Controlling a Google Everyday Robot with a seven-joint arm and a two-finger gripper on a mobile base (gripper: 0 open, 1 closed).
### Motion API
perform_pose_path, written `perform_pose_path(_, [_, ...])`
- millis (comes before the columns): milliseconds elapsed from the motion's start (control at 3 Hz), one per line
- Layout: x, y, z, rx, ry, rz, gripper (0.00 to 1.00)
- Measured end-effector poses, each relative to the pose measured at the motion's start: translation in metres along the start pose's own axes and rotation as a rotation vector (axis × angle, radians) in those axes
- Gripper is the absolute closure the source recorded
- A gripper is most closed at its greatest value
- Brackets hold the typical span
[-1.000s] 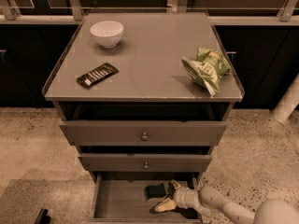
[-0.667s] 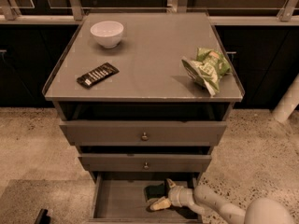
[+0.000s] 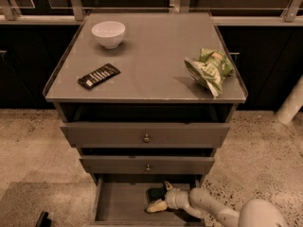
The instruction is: Pick sponge from bottom drawer and place on counter
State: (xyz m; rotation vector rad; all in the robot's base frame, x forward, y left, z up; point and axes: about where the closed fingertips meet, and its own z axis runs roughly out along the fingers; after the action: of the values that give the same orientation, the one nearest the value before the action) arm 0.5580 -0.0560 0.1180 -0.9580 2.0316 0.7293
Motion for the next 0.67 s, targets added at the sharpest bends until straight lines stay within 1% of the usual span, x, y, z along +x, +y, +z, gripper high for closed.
perform_pose_path(333, [0.0157, 0.0054, 0.0056, 0.007, 0.051, -0.012, 0.0])
perform_pose_path(667, [0.0131, 0.006, 0.0039, 0.007, 0.051, -0.012, 0.19])
